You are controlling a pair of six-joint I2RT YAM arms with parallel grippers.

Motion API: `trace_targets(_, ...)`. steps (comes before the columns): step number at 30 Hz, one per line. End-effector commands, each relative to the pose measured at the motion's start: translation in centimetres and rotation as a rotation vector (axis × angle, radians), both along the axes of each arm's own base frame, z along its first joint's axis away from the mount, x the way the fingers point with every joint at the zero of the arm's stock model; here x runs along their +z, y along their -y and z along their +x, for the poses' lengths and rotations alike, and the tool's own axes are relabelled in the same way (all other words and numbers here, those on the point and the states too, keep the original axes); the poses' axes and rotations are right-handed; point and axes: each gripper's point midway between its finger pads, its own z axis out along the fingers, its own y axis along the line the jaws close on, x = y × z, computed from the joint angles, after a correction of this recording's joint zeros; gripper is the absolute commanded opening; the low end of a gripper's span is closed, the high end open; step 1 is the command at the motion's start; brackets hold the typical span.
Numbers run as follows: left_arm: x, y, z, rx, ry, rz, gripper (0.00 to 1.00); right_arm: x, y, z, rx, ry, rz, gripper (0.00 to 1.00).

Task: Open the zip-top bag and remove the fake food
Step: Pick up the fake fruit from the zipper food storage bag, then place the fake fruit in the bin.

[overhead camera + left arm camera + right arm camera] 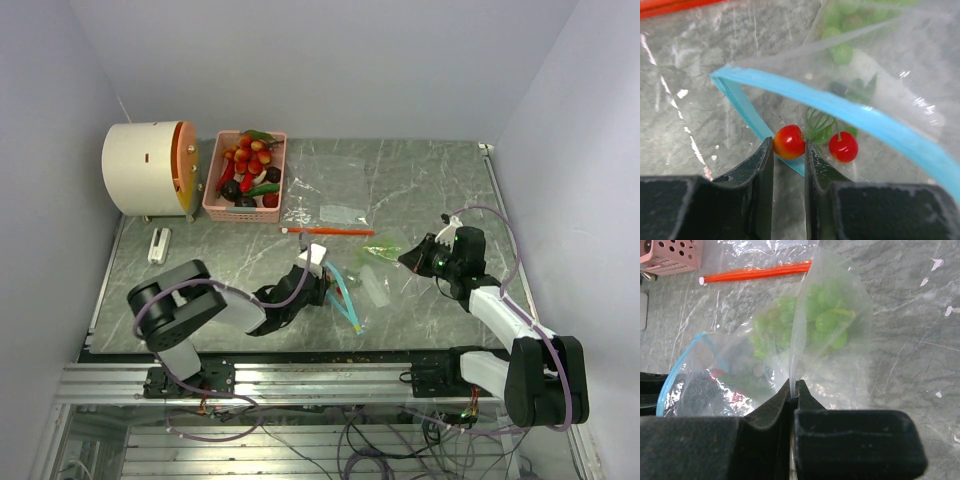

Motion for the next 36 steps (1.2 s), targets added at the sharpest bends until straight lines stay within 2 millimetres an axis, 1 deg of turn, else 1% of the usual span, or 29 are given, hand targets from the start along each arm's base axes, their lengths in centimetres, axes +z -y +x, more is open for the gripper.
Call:
trace_targets(1, 3.5, -1.1, 0.0, 0.045, 0.038, -0.038, 0.17, 0.4, 0.2, 0.1, -0.001, 0.025, 0.003, 0.00)
trace_targets(6, 6.7, -2.4, -0.3, 0.069, 0.059, -0.069, 0.15, 0.4, 0.2, 0.2, -0.002, 0.025, 0.004, 0.00)
trace_targets(9, 8.1, -3.8, -0.4, 0.102, 0.077, -0.055, 0.15, 0.4, 0.2, 0.2, -0.002, 0.025, 0.005, 0.00)
trace_targets(13, 9.5, -7.2, 0.1, 0.232, 0.087, 0.008, 0.14, 0.5, 0.1, 0.2, 0.002, 0.026, 0.008, 0.00)
trace_targets(16, 11.3, -9.8, 0.6, 0.325, 0.105, 0.026, 0.15, 0.7, 0.0, 0.3, 0.005, 0.032, 0.011, 0.00)
trace_targets(18, 12.6, -11.4, 1.4, 0.385, 0.112, 0.031, 0.15, 0.6, -0.1, 0.2, 0.008, 0.031, 0.015, 0.00)
trace_targets(20, 13.8, -13.3, 2.8, 0.454, 0.114, 0.042, 0.16, 0.6, -0.2, 0.2, 0.013, 0.032, 0.019, 0.00)
trace_targets(22, 15.0, -15.1, 4.6, 0.517, 0.126, 0.050, 0.16, 0.5, -0.3, 0.2, 0.018, 0.029, 0.025, 0.00)
trace_targets(25, 16.6, -17.5, 7.8, 0.588, 0.152, 0.038, 0.16, 0.4, -0.3, 0.1, 0.021, 0.027, 0.030, 0.00)
trace_targets(29, 19.1, -20.2, 12.2, 0.695, 0.220, 0.045, 0.17, 0.3, -0.3, 0.1, 0.023, 0.027, 0.027, 0.00)
trace_targets(30, 19.5, -20.8, 13.3, 0.718, 0.223, 0.046, 0.17, 0.3, -0.3, 0.1, 0.022, 0.027, 0.026, 0.00)
trace_targets(31, 20.7, -21.0, 14.7, 0.734, 0.237, 0.027, 0.18, 0.3, -0.3, 0.1, 0.022, 0.027, 0.026, 0.00)
trace_targets(32, 21.2, -21.2, 16.0, 0.744, 0.248, 0.025, 0.18, 0.2, -0.3, 0.1, 0.023, 0.026, 0.025, 0.00)
trace_targets(34, 21.8, -21.6, 18.7, 0.756, 0.254, 0.036, 0.23, 0.3, -0.3, 0.1, 0.025, 0.026, 0.021, 0.00)
trace_targets(36, 22.3, -22.4, 21.1, 0.775, 0.257, 0.053, 0.26, 0.3, -0.2, 0.0, 0.025, 0.027, 0.014, 0.00)
